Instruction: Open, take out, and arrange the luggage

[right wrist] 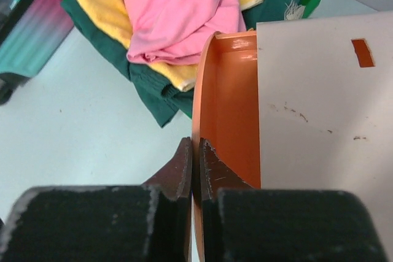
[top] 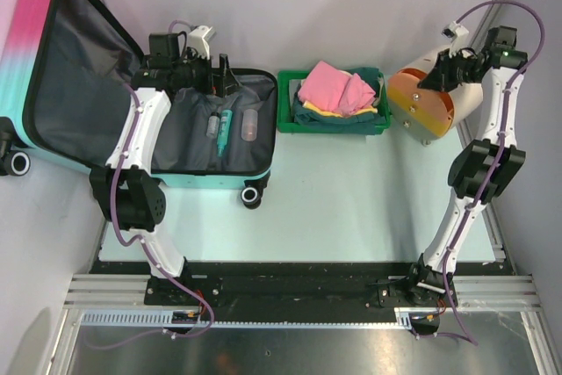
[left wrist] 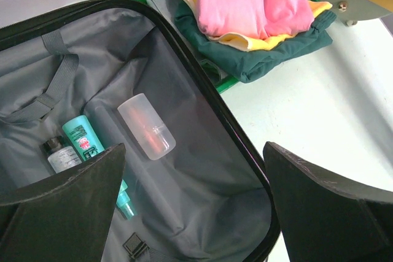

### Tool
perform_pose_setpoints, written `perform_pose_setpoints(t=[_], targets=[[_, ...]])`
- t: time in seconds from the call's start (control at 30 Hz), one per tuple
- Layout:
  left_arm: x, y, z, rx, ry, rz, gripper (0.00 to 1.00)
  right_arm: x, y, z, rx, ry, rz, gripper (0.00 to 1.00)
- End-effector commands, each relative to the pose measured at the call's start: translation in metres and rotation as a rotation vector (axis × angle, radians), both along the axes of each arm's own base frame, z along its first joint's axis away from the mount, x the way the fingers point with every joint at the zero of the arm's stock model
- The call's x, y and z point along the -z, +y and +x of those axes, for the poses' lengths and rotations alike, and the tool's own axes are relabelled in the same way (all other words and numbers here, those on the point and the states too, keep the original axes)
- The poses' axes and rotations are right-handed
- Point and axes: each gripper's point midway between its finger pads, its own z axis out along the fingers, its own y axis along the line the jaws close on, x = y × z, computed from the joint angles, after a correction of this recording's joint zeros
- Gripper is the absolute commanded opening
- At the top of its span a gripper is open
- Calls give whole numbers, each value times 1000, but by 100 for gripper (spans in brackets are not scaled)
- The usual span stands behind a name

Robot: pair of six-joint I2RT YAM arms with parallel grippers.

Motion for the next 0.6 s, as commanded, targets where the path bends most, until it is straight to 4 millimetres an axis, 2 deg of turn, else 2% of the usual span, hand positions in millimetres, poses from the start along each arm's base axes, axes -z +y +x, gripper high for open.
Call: perform_pose_setpoints(t=[0.0, 0.17, 0.2, 0.23, 0.43, 0.57], targets=[[-18, -2, 5, 38, -61, -19, 98, 20, -2, -55, -144, 132, -65, 0], [-20, -5, 6, 46, -61, -29, 98, 22, 1, -78, -200, 114, -83, 0], [-20, -5, 6, 49, -59, -32, 98, 28, 3, -83, -207, 137, -73, 0], [-21, -5, 5, 48, -62, -32, 98, 21, 3, -88, -206, 122, -82, 0], [-20, -5, 2, 55, -61, -29, 98, 20, 7, -112, -222, 129, -102, 0], [-19, -7, -1, 60, -57, -34, 98, 10, 1, -117, -199, 106, -101, 0]])
